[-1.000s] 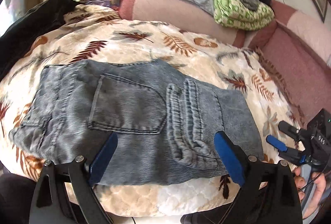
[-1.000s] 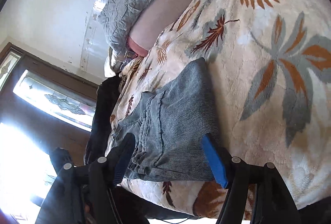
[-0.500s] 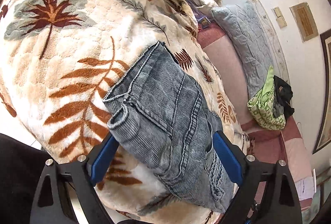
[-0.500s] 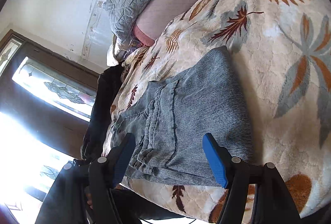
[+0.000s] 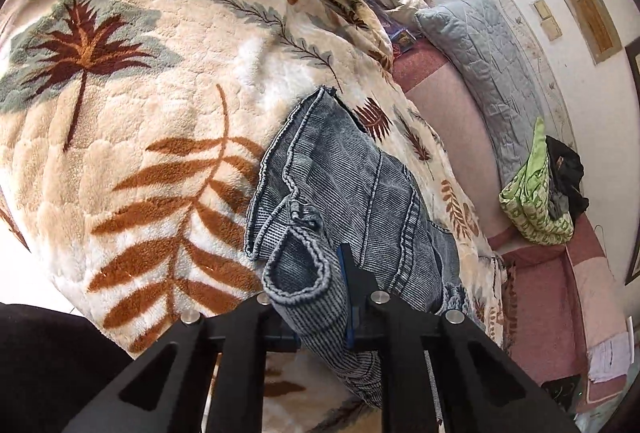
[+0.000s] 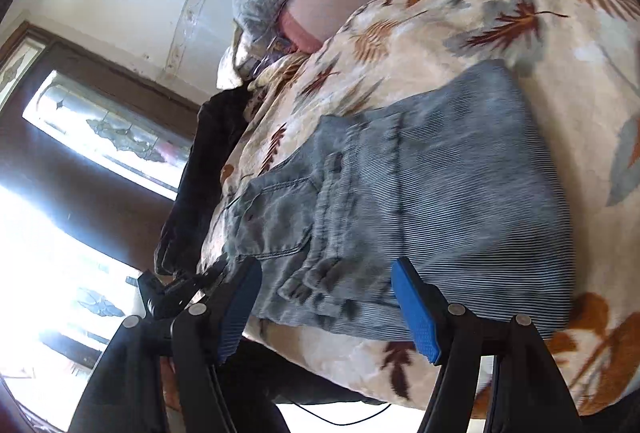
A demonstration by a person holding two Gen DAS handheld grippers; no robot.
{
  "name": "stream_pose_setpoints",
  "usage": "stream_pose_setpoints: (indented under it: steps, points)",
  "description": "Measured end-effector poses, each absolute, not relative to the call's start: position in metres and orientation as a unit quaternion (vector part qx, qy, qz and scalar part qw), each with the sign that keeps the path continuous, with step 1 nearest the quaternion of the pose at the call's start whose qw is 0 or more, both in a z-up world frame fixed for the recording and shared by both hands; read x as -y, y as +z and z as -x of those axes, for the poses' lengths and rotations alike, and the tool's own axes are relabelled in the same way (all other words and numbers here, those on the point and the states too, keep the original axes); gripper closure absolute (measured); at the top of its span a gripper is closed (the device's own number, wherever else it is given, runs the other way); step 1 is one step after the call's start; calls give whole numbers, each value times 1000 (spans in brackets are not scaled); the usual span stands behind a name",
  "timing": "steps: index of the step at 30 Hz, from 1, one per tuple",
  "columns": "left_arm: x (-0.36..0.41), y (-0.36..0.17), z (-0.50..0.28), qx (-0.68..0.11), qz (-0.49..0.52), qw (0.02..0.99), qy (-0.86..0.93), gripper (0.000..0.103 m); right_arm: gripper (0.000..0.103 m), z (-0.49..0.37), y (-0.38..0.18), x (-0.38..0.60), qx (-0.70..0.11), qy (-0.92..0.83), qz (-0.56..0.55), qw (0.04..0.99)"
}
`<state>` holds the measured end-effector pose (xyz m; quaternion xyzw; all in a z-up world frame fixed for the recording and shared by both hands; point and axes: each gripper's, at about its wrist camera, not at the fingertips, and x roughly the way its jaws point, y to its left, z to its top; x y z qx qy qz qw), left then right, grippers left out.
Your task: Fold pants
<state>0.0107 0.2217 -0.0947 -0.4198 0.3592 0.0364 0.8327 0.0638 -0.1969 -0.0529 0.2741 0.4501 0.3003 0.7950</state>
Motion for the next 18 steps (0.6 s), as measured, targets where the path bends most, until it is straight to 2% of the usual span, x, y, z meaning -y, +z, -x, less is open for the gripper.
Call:
stream_pose_setpoints:
  steps: [6, 8, 9, 10, 12, 18]
  points:
    - [-215, -81, -11, -340, 388, 856, 29, 91, 32, -126, -50, 107, -507, 344, -297, 733]
    - [-216, -80, -12, -337, 385, 859, 27, 91, 30, -150, -67, 87, -539, 309, -303, 723]
    - [-216, -81, -12, -338, 387, 858, 26, 91, 25, -163, -84, 76, -571, 292, -293, 709]
    - [-217, -82, -13, -339, 390, 856, 25, 91, 25, -173, -102, 67, -605, 279, -296, 685]
    - [-219, -84, -13, -342, 389, 855, 28, 91, 22, -177, -100, 68, -604, 270, -317, 680]
    - [-216, -86, -13, -351, 383, 854, 37, 91, 22, -172, -77, 68, -586, 293, -301, 693]
